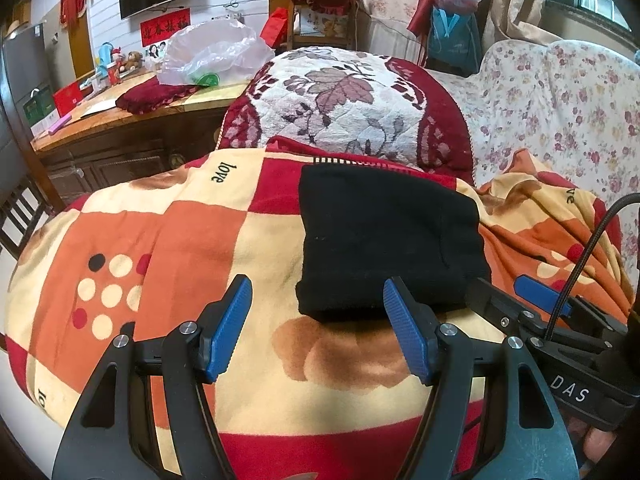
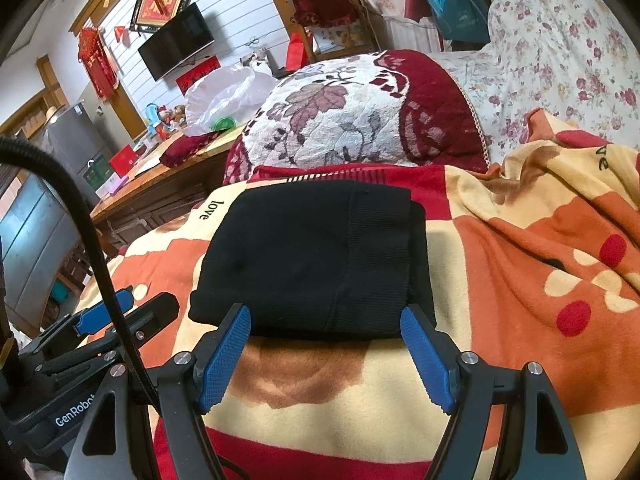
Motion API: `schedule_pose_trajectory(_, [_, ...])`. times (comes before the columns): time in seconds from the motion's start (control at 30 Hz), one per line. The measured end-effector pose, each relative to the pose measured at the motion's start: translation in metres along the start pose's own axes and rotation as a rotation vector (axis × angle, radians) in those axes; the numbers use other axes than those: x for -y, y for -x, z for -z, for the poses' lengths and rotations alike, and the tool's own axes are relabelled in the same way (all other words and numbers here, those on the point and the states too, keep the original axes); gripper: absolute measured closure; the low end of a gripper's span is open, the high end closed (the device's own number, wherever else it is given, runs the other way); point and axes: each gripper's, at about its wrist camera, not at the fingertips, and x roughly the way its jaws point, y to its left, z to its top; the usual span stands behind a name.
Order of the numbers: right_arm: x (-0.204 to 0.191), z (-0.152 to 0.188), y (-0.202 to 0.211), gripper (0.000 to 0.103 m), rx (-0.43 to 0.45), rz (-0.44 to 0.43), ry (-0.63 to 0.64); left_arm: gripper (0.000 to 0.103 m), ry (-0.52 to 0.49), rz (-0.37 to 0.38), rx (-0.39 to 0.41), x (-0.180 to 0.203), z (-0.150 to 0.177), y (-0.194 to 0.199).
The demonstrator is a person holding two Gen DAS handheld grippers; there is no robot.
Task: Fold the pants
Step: 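Release the bundle and pull both open grippers back from it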
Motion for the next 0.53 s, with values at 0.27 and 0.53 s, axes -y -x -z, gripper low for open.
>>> schedule_pose_trajectory(0.27, [0.0025,0.0011,-0.0033,0.027,-0.013,0.000,-0.006,0.034,-0.015,-0.018,0.017,0.0015,-0.0004,-0.0018])
schedule_pose_trajectory(0.53, [0.0049,-0.0002,0.0009,0.027,-0.005,0.006,-0.012,0.034,-0.026,-0.019,0.040,0.0041,-0.0010,0.0051])
